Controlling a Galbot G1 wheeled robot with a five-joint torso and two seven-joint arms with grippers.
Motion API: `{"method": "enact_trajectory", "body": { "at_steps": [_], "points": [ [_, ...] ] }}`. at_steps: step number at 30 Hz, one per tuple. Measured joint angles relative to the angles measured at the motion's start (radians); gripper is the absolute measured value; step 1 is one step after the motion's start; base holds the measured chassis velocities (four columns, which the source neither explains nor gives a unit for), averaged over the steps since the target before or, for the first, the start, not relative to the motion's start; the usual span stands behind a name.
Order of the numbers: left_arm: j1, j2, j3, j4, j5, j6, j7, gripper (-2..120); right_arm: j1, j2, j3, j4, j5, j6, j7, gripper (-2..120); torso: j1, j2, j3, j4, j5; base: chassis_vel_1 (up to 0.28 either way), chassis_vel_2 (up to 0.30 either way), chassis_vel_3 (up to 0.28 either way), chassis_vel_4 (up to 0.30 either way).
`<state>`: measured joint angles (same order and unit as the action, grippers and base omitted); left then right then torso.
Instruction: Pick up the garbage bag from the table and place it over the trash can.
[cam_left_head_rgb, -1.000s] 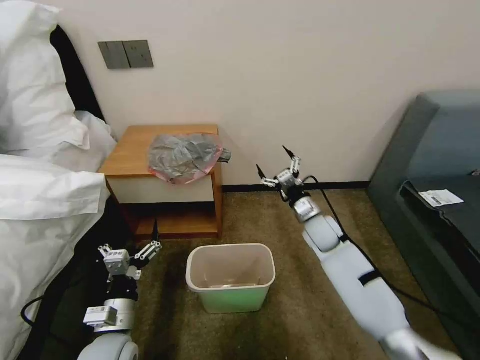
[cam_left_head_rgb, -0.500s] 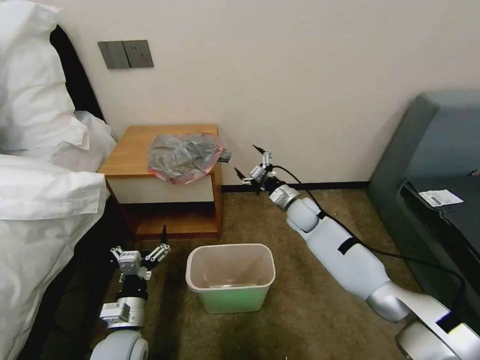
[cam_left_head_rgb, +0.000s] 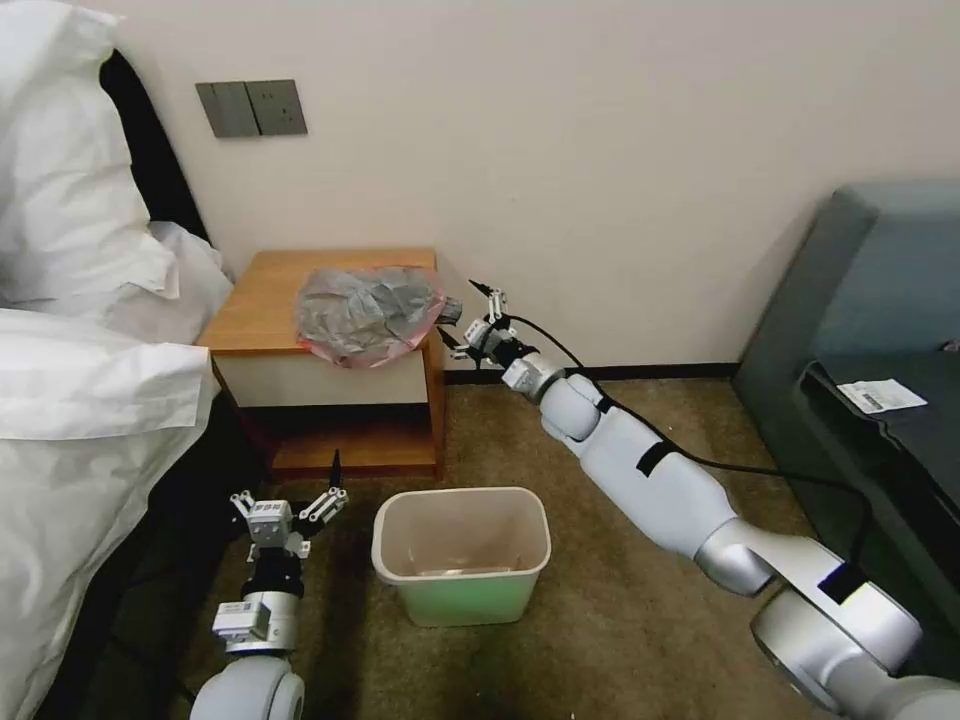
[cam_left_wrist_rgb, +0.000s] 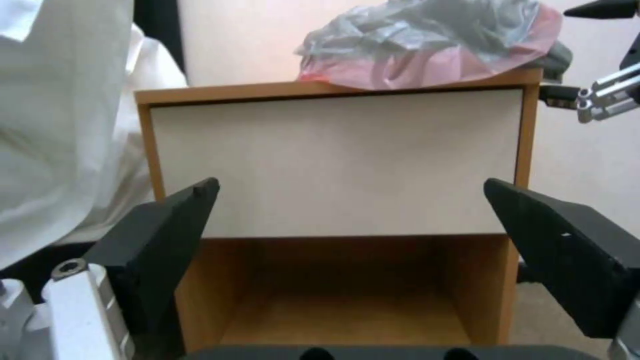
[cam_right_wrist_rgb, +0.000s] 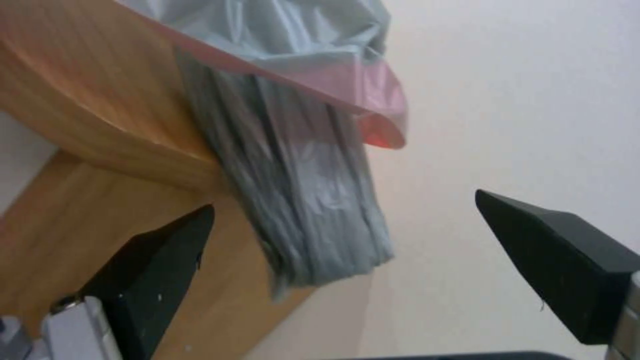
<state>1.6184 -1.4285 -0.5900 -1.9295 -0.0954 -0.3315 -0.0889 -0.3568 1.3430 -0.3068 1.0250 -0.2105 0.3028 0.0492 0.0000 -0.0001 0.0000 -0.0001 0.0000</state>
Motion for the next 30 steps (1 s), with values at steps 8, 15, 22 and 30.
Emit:
{"method": "enact_trajectory", "body": {
  "at_steps": [8,15,22,30],
  "points": [
    [0.006,-0.021,-0.003,0.003,0.019,-0.010,-0.011,99,0.002,0.020,0.001,-0.025,-0.010,0.003,0.005,79,0.000,0.000,0.000,-0.0002,0.0000,0.000,0.000,0.000,0.000],
    [0.007,-0.033,-0.005,0.007,0.027,-0.019,-0.017,100,-0.012,0.002,-0.004,-0.013,-0.013,0.008,0.006,53,0.000,0.000,0.000,0.0001,0.0000,0.000,0.000,0.000,0.000],
    [0.000,-0.034,-0.006,0.014,0.028,-0.020,-0.023,100,-0.020,-0.002,0.003,-0.011,-0.012,0.009,0.006,26,0.000,0.000,0.000,0.0001,0.0000,0.000,0.000,0.000,0.000],
    [-0.002,-0.038,-0.007,0.027,0.031,-0.019,-0.024,100,-0.012,-0.004,0.008,-0.011,-0.010,0.009,0.008,2,0.000,0.000,0.000,0.0000,0.0001,0.000,0.000,0.000,0.000]
  ]
}}
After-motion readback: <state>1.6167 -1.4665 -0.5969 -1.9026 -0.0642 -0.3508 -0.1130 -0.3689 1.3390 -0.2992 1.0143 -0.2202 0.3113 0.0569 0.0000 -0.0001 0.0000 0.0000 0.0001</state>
